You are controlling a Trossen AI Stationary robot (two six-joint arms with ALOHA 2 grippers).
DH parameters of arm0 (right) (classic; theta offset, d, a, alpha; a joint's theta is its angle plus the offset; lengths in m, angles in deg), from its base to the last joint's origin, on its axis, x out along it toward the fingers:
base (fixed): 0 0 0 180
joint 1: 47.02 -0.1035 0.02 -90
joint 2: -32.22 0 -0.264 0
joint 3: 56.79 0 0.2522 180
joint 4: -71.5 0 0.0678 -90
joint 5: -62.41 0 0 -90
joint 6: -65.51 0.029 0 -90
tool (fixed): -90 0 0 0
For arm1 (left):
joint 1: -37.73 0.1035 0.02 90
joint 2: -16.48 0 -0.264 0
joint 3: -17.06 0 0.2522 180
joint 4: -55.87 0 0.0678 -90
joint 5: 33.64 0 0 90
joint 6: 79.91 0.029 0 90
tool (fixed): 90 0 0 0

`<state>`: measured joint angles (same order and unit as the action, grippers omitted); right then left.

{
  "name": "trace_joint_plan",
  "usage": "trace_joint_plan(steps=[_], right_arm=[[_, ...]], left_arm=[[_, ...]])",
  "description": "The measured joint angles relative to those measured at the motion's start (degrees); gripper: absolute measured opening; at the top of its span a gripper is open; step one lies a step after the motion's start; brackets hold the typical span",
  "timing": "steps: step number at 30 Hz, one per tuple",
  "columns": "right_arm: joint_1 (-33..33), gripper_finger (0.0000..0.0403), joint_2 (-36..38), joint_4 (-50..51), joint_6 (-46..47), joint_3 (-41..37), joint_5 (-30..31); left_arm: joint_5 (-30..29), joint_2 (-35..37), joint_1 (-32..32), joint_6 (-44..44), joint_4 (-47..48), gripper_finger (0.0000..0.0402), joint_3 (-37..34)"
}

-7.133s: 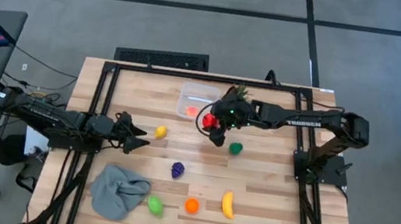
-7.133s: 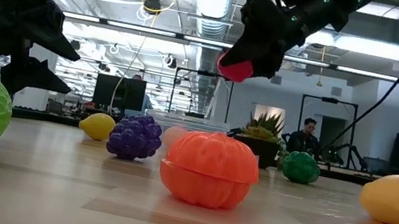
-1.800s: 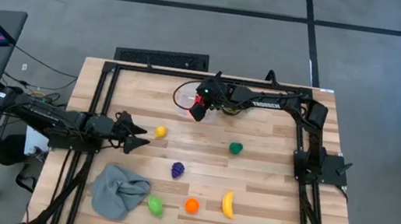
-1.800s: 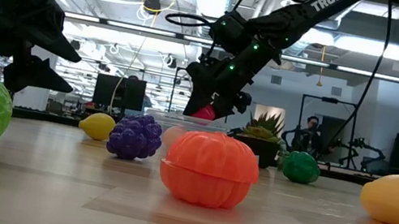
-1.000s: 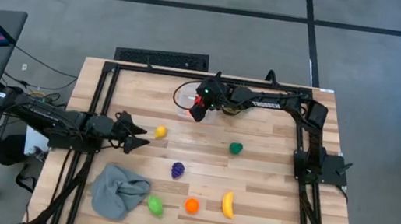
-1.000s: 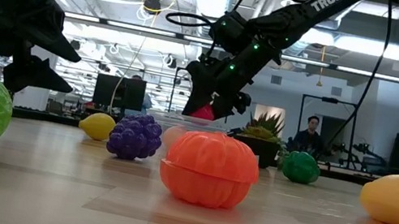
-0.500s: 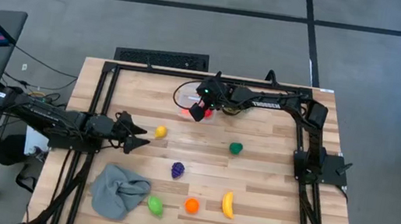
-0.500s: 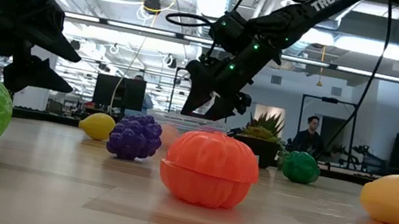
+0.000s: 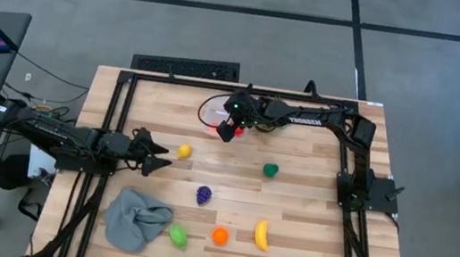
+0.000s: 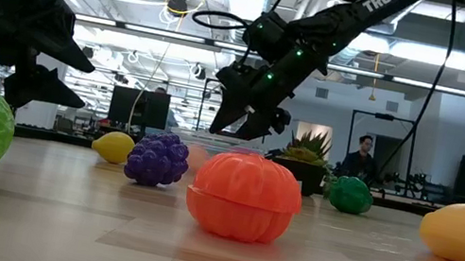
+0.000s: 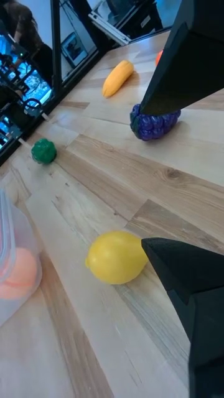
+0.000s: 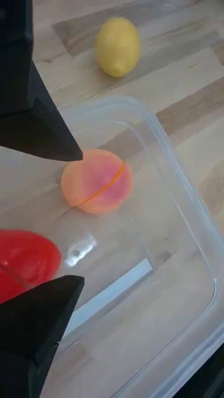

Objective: Pick and placing Produce into tupperware
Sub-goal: Put the green melon into the transparent container

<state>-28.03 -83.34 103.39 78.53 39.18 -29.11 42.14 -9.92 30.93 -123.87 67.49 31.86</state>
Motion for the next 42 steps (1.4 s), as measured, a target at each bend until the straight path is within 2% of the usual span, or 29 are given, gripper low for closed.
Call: trace_joint_plan(steps=[14,23,33,42], right_arm=[[-0.24,0.0333,0.50,4.19,-2.46,0.17,-0.13],[-0.20,0.0329,0.50,6.24,-4.00,2.90,-0.03],[-0.09,0.0329,0.47,17.47,-7.47,6.58,0.05],[-0.22,0.0329,5.41,17.88,-7.50,6.69,1.49]], left_arm=[[0.04,0.02,-0.02,-0.35,-0.01,0.0323,0.00],[0.04,0.01,-0.02,-0.37,-0.01,0.0323,0.00],[0.07,0.00,0.00,-0.79,0.01,0.0323,0.00],[0.04,0.02,0.00,-0.66,-0.01,0.0323,0.00]])
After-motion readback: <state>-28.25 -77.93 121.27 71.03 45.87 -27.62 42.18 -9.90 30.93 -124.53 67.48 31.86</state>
